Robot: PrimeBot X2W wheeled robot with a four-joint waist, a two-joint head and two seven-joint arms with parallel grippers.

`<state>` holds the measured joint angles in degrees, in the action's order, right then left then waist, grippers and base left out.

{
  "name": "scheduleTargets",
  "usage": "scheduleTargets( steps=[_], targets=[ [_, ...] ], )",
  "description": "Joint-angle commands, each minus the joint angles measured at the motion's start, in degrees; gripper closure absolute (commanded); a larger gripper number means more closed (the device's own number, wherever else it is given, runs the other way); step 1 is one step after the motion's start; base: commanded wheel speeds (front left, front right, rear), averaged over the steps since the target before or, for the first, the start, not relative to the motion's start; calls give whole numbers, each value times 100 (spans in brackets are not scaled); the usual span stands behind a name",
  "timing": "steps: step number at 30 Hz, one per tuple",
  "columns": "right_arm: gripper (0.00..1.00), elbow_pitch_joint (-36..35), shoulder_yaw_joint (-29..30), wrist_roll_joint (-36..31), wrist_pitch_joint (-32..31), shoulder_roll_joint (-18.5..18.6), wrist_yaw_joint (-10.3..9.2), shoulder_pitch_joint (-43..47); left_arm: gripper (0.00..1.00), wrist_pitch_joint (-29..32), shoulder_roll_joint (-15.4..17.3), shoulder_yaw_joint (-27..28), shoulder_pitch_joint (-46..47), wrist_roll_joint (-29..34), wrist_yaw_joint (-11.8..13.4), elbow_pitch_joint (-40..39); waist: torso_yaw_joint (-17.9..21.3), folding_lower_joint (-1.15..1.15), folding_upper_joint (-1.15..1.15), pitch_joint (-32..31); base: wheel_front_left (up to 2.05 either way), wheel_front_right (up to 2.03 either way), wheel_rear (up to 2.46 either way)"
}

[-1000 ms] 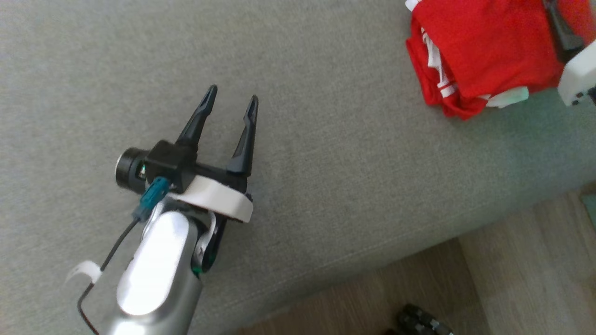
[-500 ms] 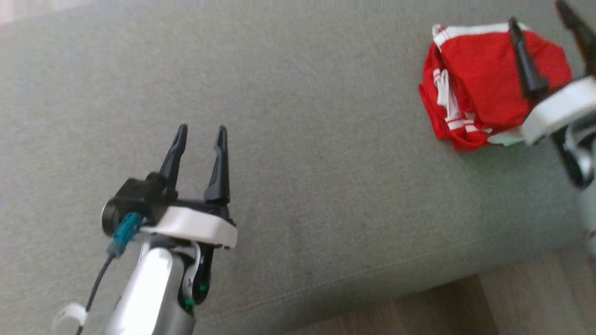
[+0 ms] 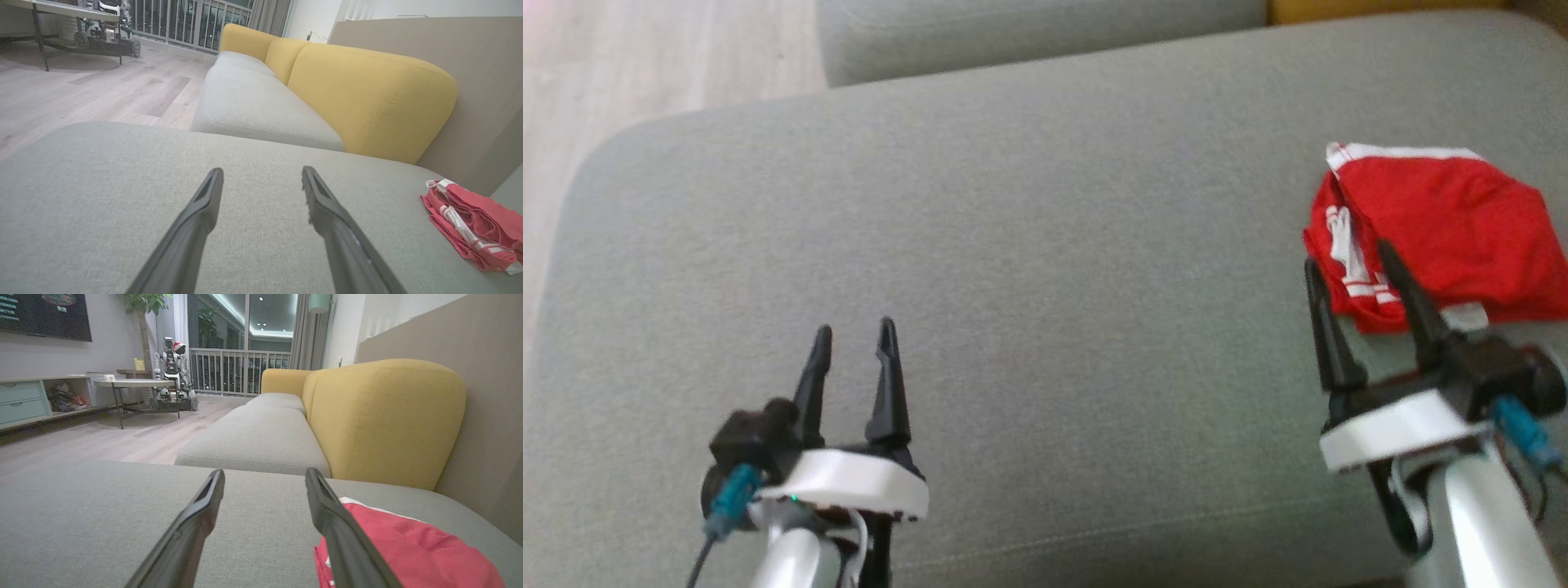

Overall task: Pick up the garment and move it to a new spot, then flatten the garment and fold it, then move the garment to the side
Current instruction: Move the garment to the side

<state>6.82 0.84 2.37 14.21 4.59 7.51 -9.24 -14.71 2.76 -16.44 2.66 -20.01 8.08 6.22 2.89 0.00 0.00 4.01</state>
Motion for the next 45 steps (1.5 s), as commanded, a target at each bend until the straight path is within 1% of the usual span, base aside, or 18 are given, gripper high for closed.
scheduleTargets(
  steps=[1,4,9,15,18,24,34,41,45],
  targets=[
    [0,-312,-87,-59,64,-77,-2,27,0,-29,12,99,80,1,-10,-254,-181,0,0,-162,0,0,0],
    [0,-547,-135,-121,74,-144,-2,320,0,-29,12,98,-65,102,-14,-202,-261,0,0,-182,0,0,0],
    [0,-801,-55,24,77,-167,-2,645,0,-29,12,191,-195,202,-5,-257,-400,0,0,-186,0,0,0],
    [0,-846,-18,89,78,-169,-2,715,0,-29,12,211,-279,342,-38,-441,-459,0,0,-205,0,0,0],
    [0,-836,16,148,78,-170,-2,711,0,-29,12,168,-282,402,-98,-503,-469,0,0,-220,0,0,0],
    [0,-818,-15,156,78,-170,-2,718,0,-29,12,199,-252,483,2,-645,-469,0,0,-216,0,0,0],
    [0,-804,-2,228,78,-170,-2,757,0,-29,12,156,-292,646,10,-713,-472,0,0,-207,0,0,0],
    [0,-811,-16,150,78,-171,-2,741,0,-29,12,234,-316,488,-19,-625,-481,0,0,-180,0,0,0],
    [0,-811,-13,146,78,-171,-2,736,0,-29,12,291,-333,336,-127,-665,-487,0,0,-172,0,0,0]
  ],
)
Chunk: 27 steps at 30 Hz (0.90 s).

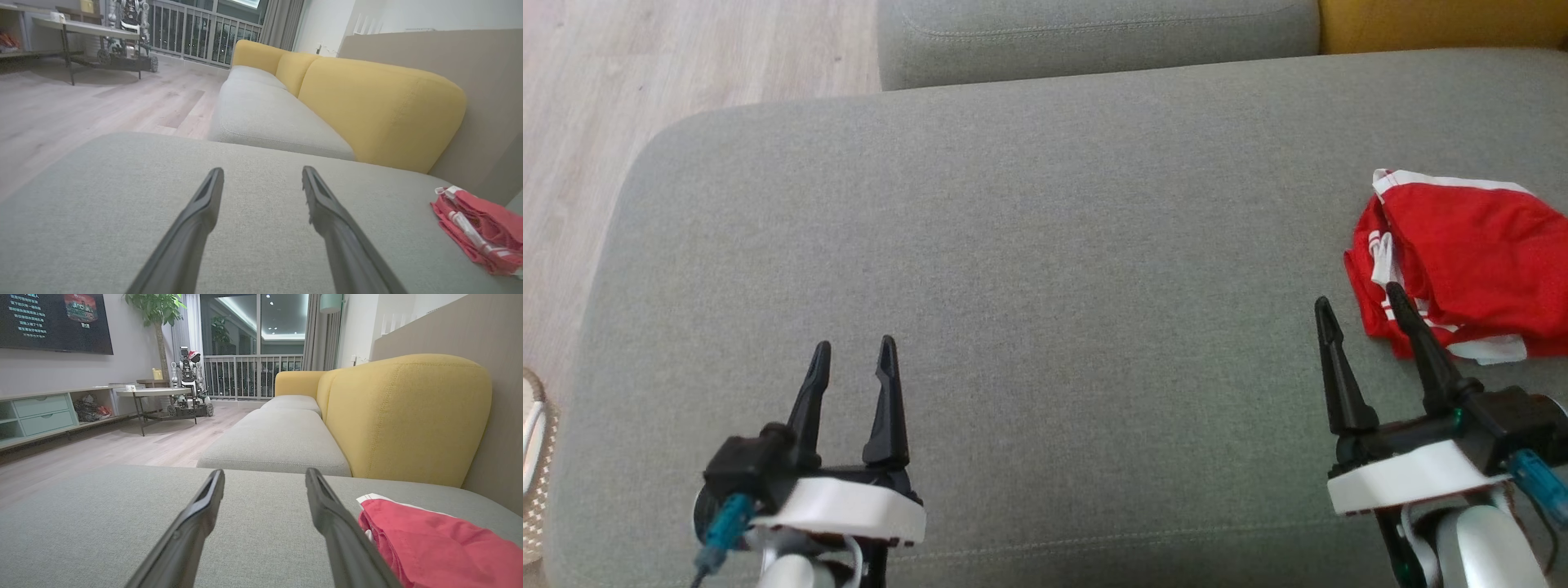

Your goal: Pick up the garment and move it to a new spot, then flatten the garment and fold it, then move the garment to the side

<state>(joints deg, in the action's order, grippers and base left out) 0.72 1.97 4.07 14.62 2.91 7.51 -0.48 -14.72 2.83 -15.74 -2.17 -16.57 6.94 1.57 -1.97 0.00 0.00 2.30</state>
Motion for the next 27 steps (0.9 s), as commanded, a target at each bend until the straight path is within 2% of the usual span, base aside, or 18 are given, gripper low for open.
scheduleTargets(
  steps=[1,11,20,21,27],
  targets=[
    [0,-201,-126,-25,38,-3,-2,-140,0,-28,5,234,133,-114,-50,-201,-1,0,0,-1,0,0,0],
    [0,-195,-105,-24,38,-3,-2,-137,0,-28,5,330,105,-501,-240,-142,-30,0,0,8,0,0,0],
    [0,-140,-149,28,38,-3,-2,-163,0,-28,5,357,116,-555,-217,-121,-45,0,0,26,0,0,0],
    [100,42,-18,6,-1,-1,0,0,100,1,0,155,-29,-549,-242,61,-46,0,0,26,0,0,0],
    [100,406,-49,110,-19,0,0,92,100,20,1,157,-143,-635,-252,403,-43,0,0,24,0,0,0]
  ],
)
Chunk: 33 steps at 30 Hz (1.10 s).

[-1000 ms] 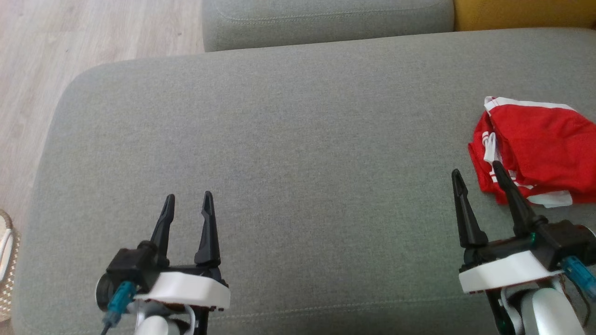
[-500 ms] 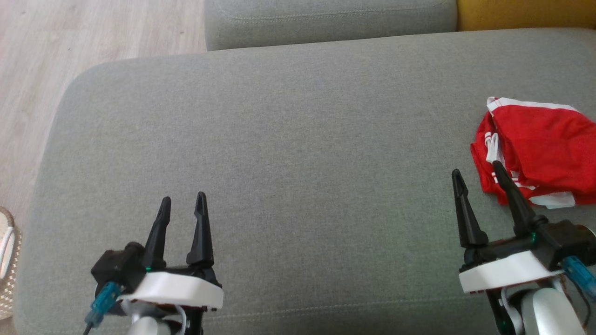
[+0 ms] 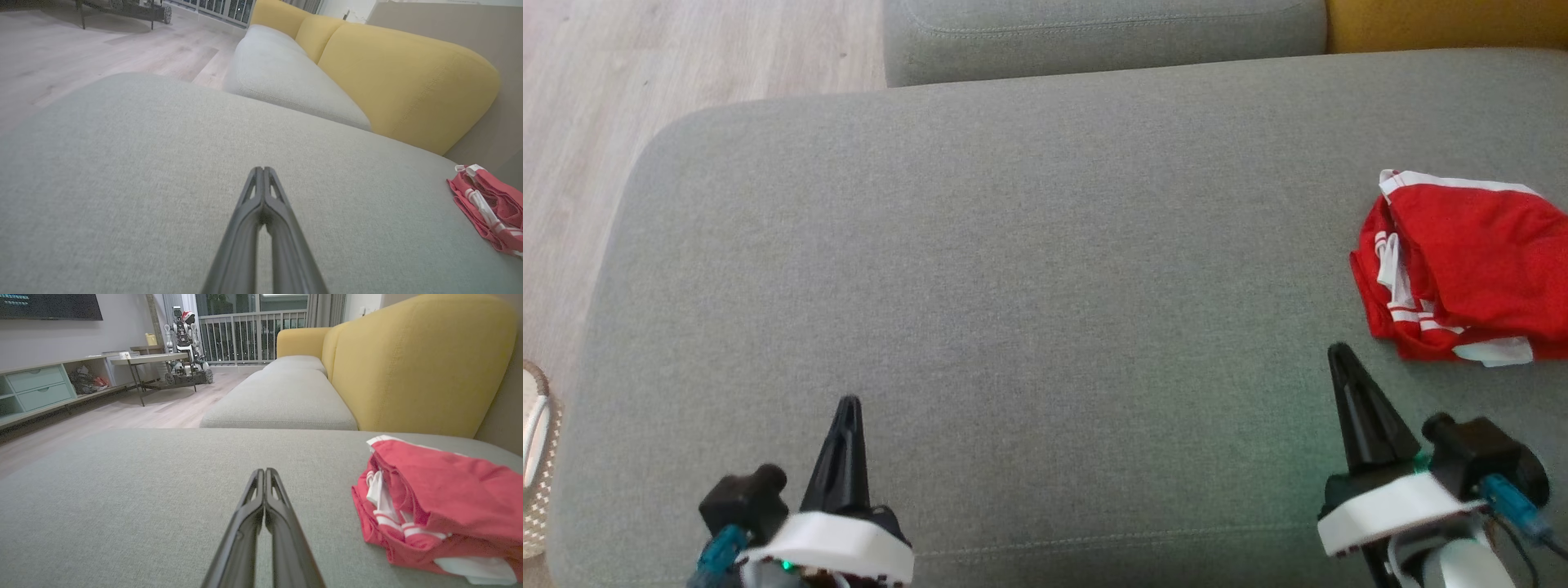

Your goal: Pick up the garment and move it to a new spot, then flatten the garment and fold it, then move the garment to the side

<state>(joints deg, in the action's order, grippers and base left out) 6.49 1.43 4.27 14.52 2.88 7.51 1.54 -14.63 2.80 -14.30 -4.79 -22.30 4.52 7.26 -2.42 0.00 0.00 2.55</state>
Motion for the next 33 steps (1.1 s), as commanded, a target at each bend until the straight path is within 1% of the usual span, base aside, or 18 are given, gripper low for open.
scheduleTargets(
  steps=[1,33],
  targets=[
    [100,-167,4,166,-22,6,0,-112,100,23,8,24,123,-124,-17,-166,4,0,0,-3,0,0,0],
    [100,75,13,2527,-468,98,-1,-284,100,450,121,410,385,-2047,-331,77,66,0,0,-64,0,0,0]
  ],
)
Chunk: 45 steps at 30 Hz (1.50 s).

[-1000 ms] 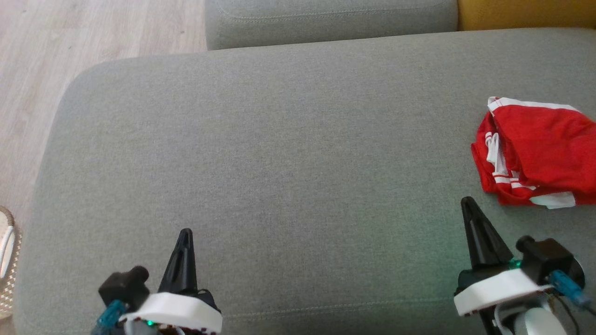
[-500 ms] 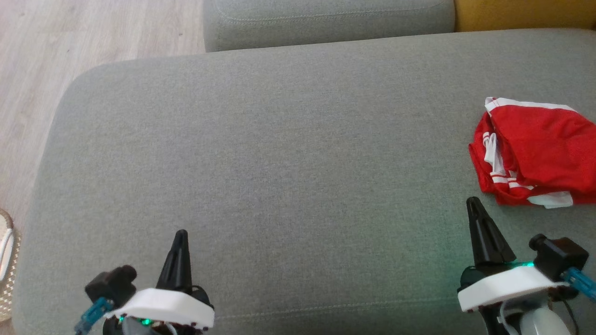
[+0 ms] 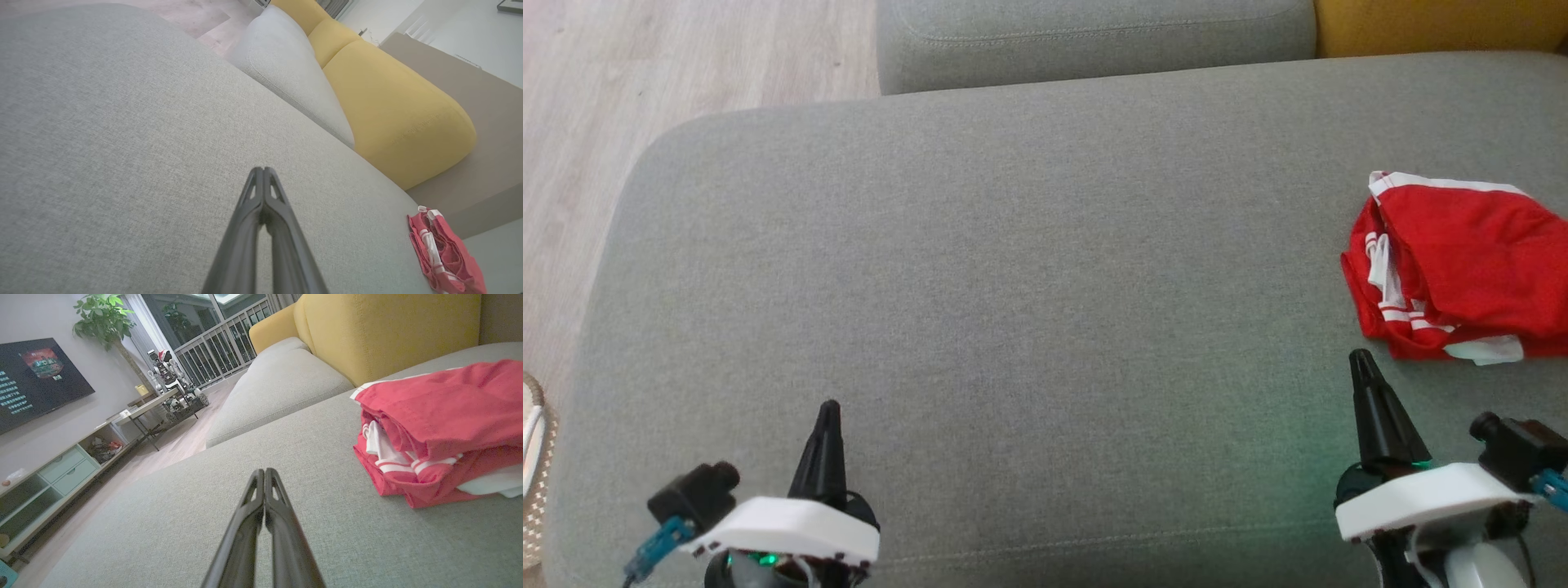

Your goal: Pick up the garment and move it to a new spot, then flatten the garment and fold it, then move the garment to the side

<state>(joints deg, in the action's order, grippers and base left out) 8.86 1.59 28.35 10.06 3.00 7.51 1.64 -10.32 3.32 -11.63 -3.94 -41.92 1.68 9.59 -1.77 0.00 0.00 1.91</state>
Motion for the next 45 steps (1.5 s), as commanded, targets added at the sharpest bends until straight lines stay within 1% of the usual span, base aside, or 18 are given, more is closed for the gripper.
scheduleTargets(
  steps=[1,43,45],
  targets=[
    [100,-155,-1,192,-37,88,-1,-299,100,33,71,156,307,-144,-56,-151,3,0,0,-2,0,0,0],
    [100,145,111,3120,-686,124,-1,-510,100,671,122,771,616,-2499,-450,109,82,0,0,-80,0,0,0],
    [100,167,122,3332,-736,125,-1,-526,100,721,123,820,639,-2668,-479,129,88,0,0,-86,0,0,0]
  ],
)
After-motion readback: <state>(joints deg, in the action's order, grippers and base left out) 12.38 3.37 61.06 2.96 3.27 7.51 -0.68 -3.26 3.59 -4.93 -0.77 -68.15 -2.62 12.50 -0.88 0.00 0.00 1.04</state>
